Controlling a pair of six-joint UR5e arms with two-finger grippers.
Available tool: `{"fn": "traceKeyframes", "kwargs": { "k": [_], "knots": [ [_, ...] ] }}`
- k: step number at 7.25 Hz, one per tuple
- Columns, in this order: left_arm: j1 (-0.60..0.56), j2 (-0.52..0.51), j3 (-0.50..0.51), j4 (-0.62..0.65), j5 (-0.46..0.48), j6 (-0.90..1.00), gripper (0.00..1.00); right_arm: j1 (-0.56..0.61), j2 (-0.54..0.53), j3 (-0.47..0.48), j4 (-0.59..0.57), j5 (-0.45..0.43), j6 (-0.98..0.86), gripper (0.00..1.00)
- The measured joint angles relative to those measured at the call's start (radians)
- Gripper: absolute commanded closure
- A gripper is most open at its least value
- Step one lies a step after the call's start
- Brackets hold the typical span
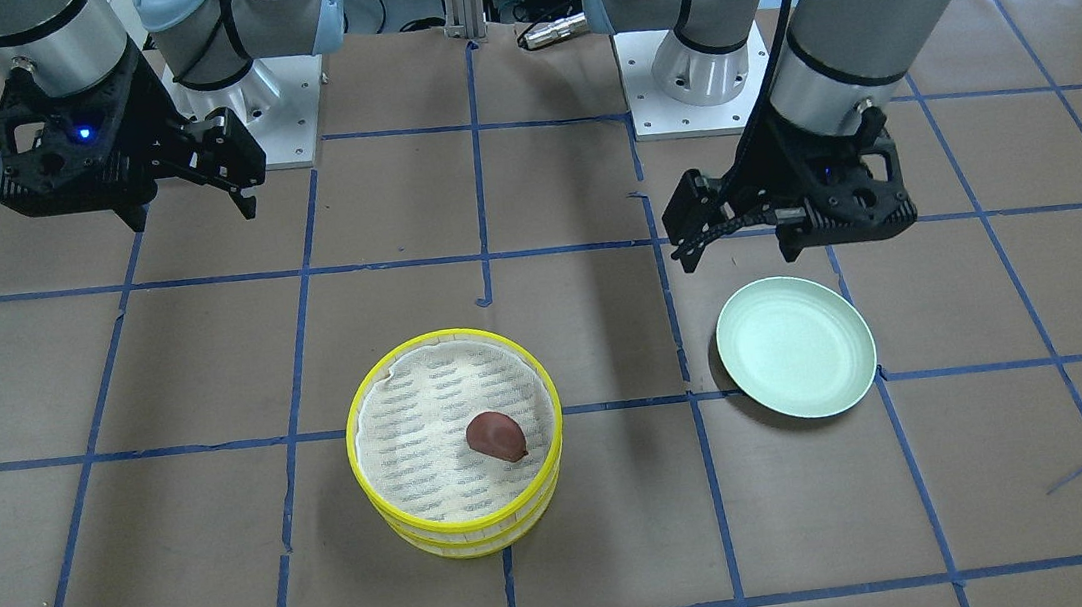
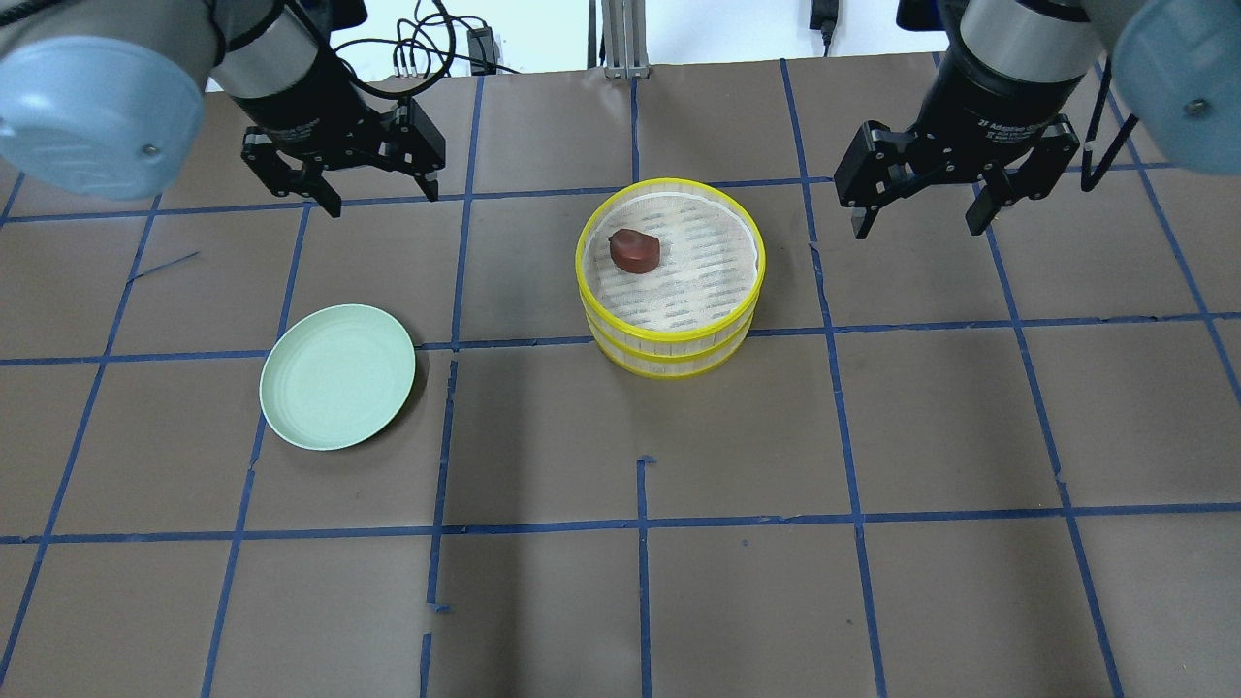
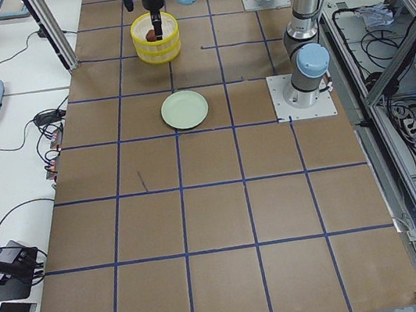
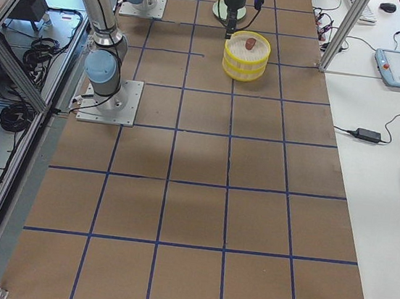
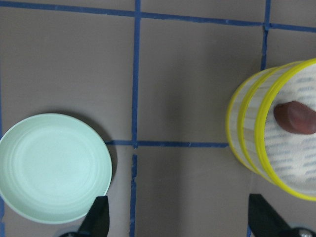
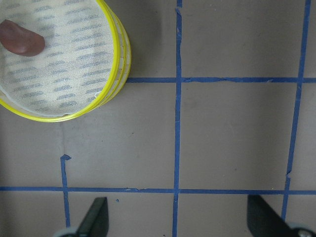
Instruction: Place buns in different layers of steamer
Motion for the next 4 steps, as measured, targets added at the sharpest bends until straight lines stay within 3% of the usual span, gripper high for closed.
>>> {"fn": "traceKeyframes", "kwargs": {
  "k": [4],
  "knots": [
    [0.001, 0.043, -0.019, -0.126, 0.070, -0.023, 0.00, -0.001, -0.013, -0.001, -0.010, -0.001, 0.003, 0.00]
  ]
}}
